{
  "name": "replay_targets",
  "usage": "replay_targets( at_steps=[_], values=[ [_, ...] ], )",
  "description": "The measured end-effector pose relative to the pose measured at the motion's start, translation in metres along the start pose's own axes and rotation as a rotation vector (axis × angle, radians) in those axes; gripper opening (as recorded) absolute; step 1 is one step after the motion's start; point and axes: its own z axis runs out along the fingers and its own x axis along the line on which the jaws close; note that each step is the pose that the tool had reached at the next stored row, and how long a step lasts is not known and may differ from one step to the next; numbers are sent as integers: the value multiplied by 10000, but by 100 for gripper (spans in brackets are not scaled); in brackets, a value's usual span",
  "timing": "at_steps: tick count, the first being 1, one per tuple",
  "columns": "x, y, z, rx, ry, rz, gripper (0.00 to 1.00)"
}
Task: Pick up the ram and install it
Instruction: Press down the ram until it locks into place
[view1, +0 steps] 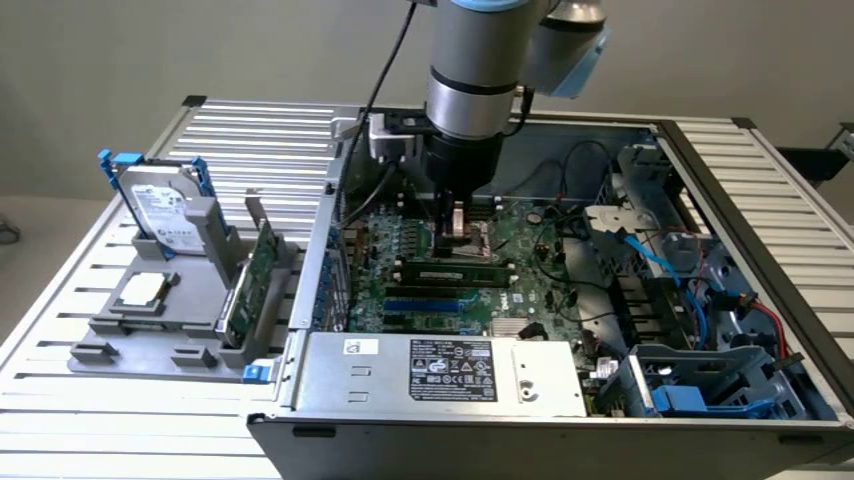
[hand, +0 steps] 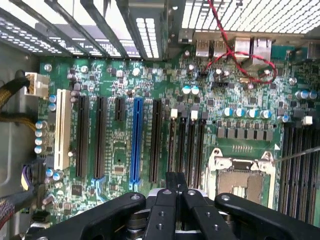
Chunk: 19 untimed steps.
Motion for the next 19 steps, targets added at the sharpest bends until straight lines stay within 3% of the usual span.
replay_targets(
  at_steps=[4, 19],
  values=[
    [-4, 70, 14, -25, -1, -2, 11],
    [-7, 64, 121, -25, -1, -2, 11]
  ],
)
